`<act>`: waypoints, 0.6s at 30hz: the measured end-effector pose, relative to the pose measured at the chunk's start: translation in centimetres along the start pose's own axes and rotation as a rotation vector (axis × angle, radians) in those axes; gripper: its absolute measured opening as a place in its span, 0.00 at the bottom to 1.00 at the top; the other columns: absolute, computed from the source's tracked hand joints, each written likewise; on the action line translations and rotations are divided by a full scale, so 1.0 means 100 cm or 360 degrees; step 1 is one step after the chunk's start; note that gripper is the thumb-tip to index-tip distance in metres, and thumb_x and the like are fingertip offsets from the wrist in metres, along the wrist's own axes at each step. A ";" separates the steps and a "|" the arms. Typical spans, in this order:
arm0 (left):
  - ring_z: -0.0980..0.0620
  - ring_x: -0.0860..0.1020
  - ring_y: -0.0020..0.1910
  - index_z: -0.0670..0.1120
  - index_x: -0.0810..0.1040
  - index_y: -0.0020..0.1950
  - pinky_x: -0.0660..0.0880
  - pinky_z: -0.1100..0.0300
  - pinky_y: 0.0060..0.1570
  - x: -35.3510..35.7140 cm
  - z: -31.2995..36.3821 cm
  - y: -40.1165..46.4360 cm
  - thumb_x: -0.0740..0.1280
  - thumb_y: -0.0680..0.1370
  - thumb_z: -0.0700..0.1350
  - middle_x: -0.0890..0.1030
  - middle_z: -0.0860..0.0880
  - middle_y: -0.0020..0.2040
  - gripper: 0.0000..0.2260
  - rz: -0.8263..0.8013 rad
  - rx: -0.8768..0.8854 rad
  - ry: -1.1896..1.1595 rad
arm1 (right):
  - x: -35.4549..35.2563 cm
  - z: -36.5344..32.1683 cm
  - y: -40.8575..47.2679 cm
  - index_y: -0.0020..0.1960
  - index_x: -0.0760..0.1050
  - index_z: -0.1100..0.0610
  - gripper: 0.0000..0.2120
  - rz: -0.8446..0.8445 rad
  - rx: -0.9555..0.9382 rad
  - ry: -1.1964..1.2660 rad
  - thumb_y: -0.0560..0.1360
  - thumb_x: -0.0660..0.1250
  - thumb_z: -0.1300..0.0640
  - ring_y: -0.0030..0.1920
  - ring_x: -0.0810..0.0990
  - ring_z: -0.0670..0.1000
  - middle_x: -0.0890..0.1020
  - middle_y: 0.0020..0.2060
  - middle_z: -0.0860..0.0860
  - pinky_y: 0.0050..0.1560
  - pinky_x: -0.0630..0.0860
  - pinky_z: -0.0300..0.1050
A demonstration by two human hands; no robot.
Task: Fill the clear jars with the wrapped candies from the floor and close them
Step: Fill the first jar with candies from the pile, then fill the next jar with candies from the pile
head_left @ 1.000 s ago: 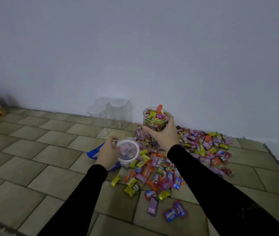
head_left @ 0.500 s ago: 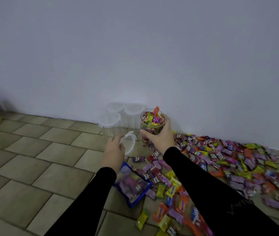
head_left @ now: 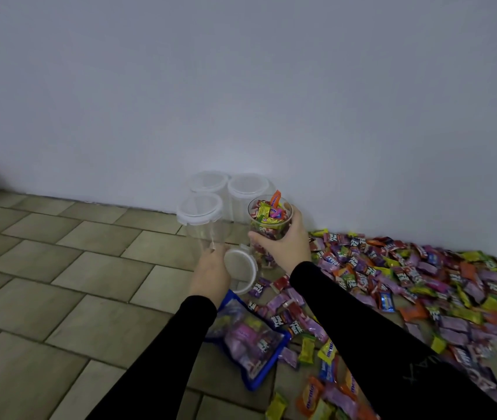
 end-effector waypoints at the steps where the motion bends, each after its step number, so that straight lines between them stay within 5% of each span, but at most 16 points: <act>1: 0.40 0.75 0.57 0.41 0.75 0.64 0.69 0.55 0.52 0.002 -0.002 -0.002 0.57 0.77 0.31 0.77 0.38 0.59 0.19 -0.0035 -0.0022 0.0010 | 0.001 0.000 -0.001 0.67 0.66 0.52 0.42 -0.0010 -0.0007 -0.0017 0.60 0.82 0.48 0.55 0.77 0.44 0.77 0.54 0.44 0.55 0.74 0.36; 5: 0.41 0.75 0.60 0.42 0.75 0.65 0.70 0.56 0.56 0.012 -0.014 -0.009 0.58 0.77 0.33 0.78 0.39 0.58 0.18 -0.0204 -0.0128 0.0163 | 0.001 -0.006 -0.010 0.67 0.65 0.52 0.41 -0.0081 -0.0034 -0.0086 0.61 0.81 0.47 0.54 0.77 0.43 0.77 0.53 0.43 0.53 0.73 0.32; 9: 0.42 0.73 0.61 0.40 0.76 0.61 0.69 0.60 0.56 0.014 -0.018 -0.017 0.57 0.78 0.33 0.76 0.39 0.59 0.15 -0.0287 -0.0211 0.0289 | 0.005 -0.007 -0.016 0.67 0.63 0.51 0.42 -0.0162 -0.0013 -0.0142 0.60 0.81 0.45 0.55 0.77 0.44 0.76 0.54 0.42 0.59 0.75 0.41; 15: 0.38 0.74 0.59 0.37 0.77 0.59 0.71 0.54 0.57 0.005 -0.021 -0.020 0.58 0.77 0.32 0.75 0.36 0.55 0.14 -0.0261 -0.0253 0.0236 | 0.014 -0.006 -0.018 0.70 0.60 0.50 0.48 -0.0422 0.0069 -0.0066 0.59 0.81 0.44 0.60 0.75 0.44 0.75 0.60 0.43 0.65 0.72 0.42; 18: 0.41 0.75 0.58 0.39 0.77 0.61 0.72 0.54 0.56 -0.012 -0.012 -0.021 0.60 0.80 0.38 0.76 0.37 0.59 0.13 -0.0173 -0.0212 0.0257 | 0.012 -0.006 -0.021 0.69 0.60 0.47 0.41 -0.0566 0.0057 0.0087 0.63 0.80 0.51 0.60 0.74 0.40 0.74 0.61 0.42 0.61 0.70 0.32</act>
Point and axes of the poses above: each hand's wrist, its own y-axis towards the middle knuckle, its own x-axis out of the palm, z = x × y, the point moved 8 cm from there along y, towards the middle knuckle
